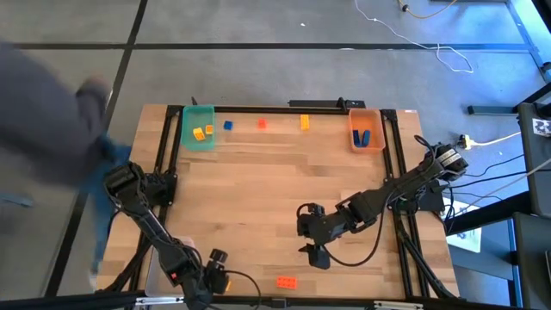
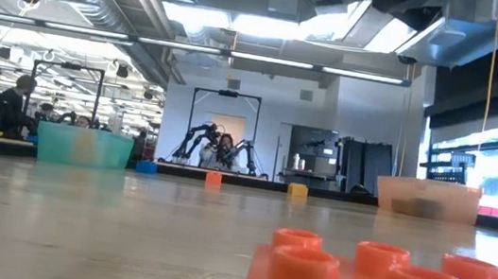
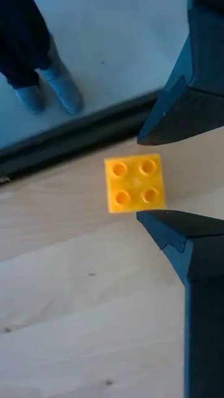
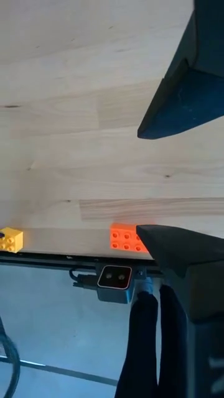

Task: Sort & place blocks by color
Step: Put the yellow game piece into the green bin

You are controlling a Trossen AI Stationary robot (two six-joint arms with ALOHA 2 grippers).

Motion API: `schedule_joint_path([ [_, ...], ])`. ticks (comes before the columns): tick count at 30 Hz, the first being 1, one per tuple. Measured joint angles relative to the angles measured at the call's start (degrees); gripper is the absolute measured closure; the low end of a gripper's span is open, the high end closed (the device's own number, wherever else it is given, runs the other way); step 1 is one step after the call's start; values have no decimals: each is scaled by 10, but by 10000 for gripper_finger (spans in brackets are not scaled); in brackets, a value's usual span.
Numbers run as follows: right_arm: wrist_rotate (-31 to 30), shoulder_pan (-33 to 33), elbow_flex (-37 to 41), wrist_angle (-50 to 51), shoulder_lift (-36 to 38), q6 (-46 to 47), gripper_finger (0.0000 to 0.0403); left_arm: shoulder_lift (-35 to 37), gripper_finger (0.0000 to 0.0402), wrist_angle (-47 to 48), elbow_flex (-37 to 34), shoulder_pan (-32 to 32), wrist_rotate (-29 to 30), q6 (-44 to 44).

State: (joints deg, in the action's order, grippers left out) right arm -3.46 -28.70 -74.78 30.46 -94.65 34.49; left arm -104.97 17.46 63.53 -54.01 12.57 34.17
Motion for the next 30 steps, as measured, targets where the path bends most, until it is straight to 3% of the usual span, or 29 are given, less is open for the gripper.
schedule_joint_path([
  [30, 0, 1, 0, 23, 0, -1, 165, -2, 232, -16, 0, 4, 4, 16],
])
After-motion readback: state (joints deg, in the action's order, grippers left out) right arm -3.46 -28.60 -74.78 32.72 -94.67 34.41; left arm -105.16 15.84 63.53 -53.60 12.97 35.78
